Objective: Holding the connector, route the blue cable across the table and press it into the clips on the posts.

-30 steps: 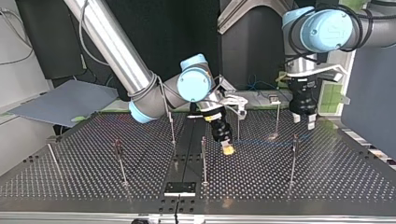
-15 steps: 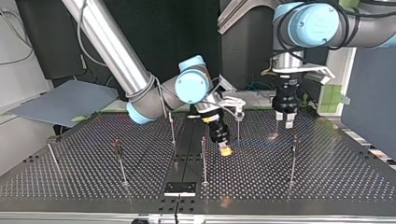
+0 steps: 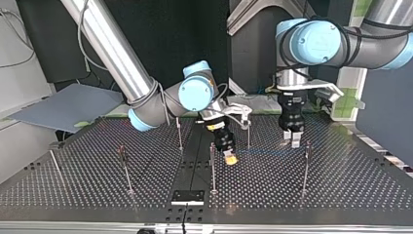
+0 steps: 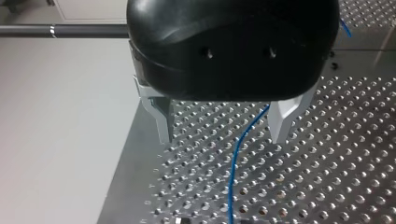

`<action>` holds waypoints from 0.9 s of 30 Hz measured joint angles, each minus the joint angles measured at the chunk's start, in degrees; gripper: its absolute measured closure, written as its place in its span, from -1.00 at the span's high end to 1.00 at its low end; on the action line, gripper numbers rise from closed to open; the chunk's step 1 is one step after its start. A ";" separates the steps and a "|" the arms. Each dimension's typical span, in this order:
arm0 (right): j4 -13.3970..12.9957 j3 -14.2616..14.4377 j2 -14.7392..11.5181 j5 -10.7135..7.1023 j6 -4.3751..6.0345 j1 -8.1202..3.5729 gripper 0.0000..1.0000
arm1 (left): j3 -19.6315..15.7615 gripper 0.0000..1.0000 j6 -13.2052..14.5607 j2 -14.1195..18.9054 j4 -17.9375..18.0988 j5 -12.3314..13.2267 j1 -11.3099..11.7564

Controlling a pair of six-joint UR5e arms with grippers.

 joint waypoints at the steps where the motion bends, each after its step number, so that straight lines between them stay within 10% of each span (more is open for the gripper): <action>1: 0.00 0.00 0.00 0.00 -0.02 -0.01 -1.00 | 0.29 1.00 0.25 -0.44 0.09 -0.29 -0.14; 27: 0.28 -0.01 0.03 -0.10 -0.24 -0.07 -1.00 | 8.51 1.00 2.67 -11.61 1.95 -3.00 -1.07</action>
